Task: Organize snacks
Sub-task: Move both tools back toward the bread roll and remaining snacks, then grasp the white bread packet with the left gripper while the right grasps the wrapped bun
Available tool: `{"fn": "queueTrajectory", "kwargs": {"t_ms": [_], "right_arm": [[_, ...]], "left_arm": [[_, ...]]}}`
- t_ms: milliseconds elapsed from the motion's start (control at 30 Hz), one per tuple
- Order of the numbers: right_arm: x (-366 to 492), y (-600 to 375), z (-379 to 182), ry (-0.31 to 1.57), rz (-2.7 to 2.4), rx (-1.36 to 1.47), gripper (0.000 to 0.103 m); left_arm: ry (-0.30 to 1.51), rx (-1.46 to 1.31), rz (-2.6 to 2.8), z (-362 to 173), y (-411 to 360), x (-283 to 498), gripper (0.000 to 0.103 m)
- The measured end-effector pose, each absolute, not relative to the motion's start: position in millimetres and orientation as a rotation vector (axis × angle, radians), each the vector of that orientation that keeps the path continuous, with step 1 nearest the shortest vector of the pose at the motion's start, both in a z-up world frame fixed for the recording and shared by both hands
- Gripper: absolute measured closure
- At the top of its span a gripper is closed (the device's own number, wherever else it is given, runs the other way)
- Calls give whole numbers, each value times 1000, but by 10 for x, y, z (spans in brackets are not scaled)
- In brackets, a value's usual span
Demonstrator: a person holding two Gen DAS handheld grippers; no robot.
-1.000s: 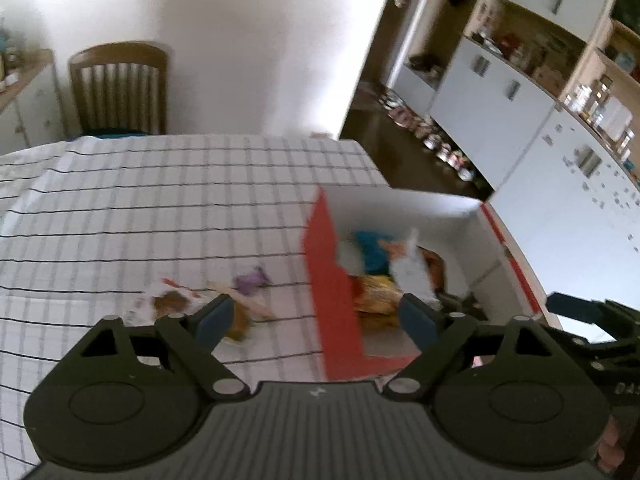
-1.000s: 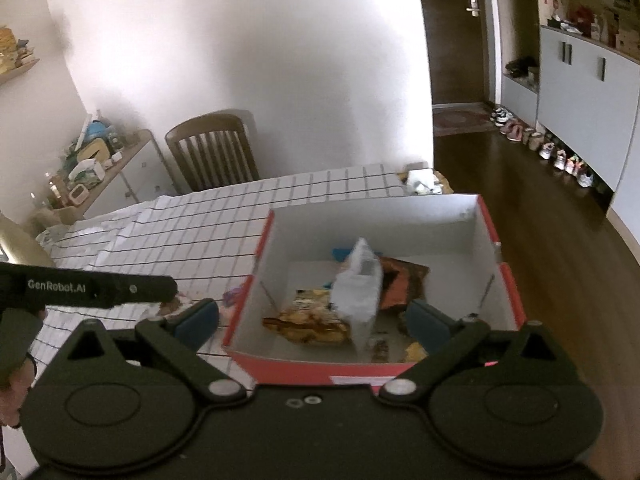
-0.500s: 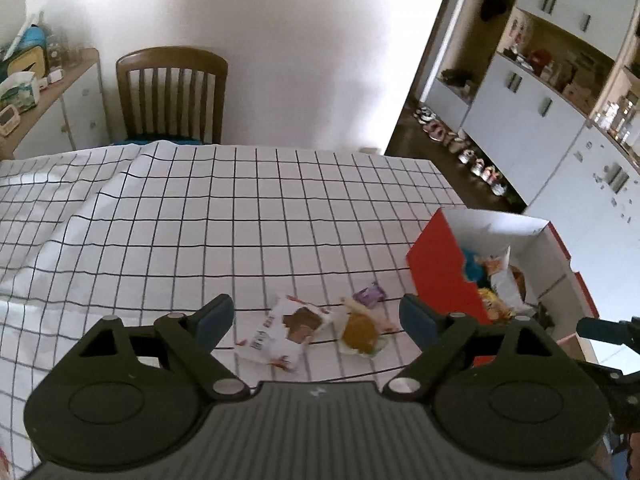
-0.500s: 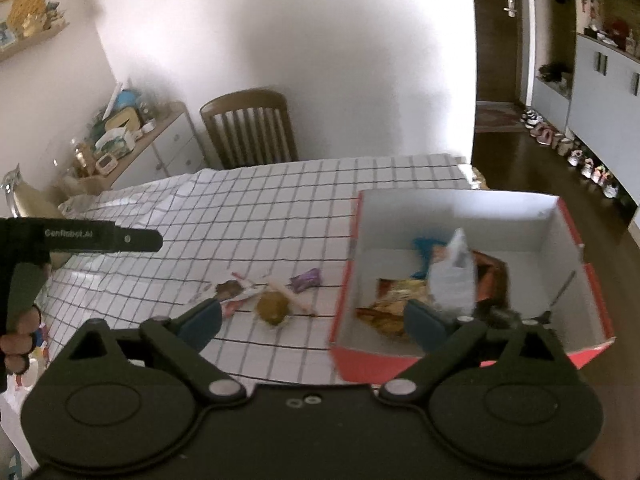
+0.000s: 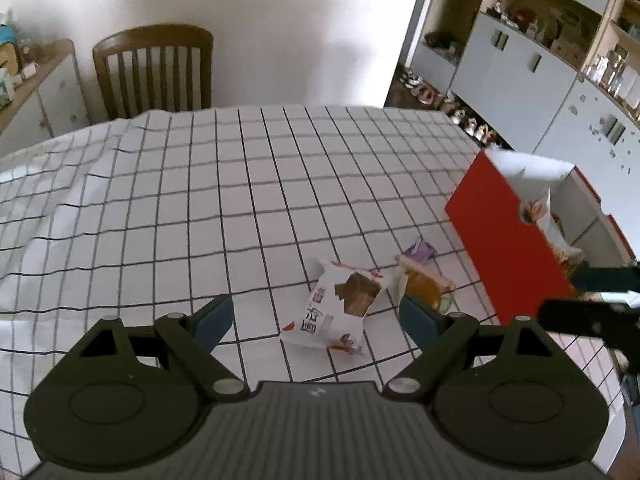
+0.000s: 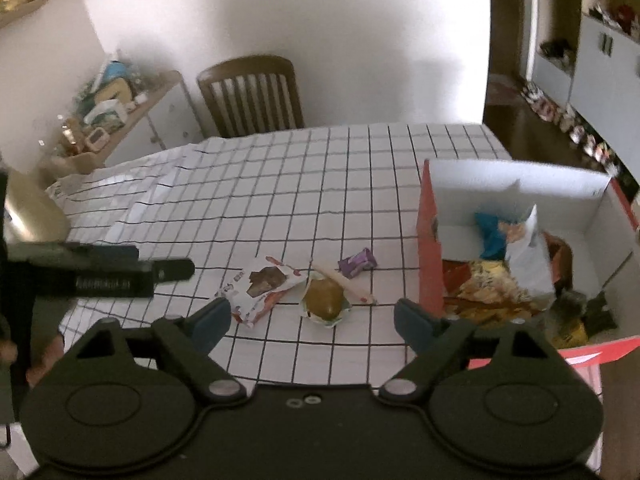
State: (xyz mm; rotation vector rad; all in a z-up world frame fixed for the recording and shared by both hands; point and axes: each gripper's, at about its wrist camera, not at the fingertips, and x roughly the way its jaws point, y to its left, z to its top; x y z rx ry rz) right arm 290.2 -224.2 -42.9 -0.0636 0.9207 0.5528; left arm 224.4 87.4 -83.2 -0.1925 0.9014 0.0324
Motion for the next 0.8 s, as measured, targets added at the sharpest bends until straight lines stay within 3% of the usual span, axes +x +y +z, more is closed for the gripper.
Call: {"fn": "queueTrajectory", "kwargs": {"t_ms": [300,800], "right_arm": [[3199,-1829,-779,1004,488,-108,22],[3715,-1717,-1412,1204,367,-9,42]], "left_arm": [[947,-171,-72,-1202,878,2445,13],[1016,-134,-157,-1648,813,2823,13]]}}
